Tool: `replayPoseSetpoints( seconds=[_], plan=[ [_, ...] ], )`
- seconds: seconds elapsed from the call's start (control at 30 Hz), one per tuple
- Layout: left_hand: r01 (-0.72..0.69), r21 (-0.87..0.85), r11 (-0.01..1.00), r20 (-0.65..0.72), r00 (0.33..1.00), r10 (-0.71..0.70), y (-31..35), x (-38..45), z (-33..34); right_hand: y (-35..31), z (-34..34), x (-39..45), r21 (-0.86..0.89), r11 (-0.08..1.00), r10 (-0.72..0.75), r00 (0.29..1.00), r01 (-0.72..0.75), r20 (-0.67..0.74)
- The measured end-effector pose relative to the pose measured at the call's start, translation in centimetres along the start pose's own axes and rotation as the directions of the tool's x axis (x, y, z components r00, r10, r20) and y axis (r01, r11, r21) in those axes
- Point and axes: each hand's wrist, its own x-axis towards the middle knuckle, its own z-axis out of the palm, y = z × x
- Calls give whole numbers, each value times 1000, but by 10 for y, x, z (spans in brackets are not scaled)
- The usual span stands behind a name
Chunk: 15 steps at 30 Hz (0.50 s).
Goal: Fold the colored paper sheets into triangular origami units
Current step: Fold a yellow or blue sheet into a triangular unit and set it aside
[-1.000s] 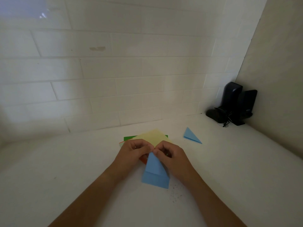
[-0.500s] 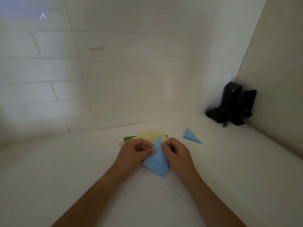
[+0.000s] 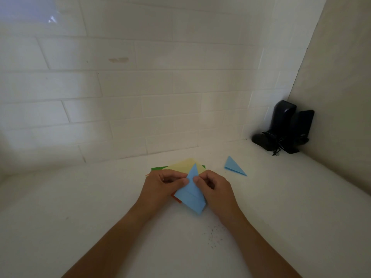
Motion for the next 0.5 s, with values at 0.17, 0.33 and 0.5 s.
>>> replayPoseSetpoints(
  seconds=[0.17, 0.33, 0.5],
  plan=[
    [15, -16, 1000, -2, 1000, -15, 0, 0, 0, 0, -1, 1, 30, 999, 15, 1000, -15, -4],
    [40, 36, 999, 20, 999, -41, 0, 0, 3, 0, -2, 0, 136, 989, 55, 998, -53, -10],
    [55, 42, 998, 11, 998, -56, 0, 0, 3, 0, -2, 0, 97, 994, 49, 998, -45, -32]
  ],
)
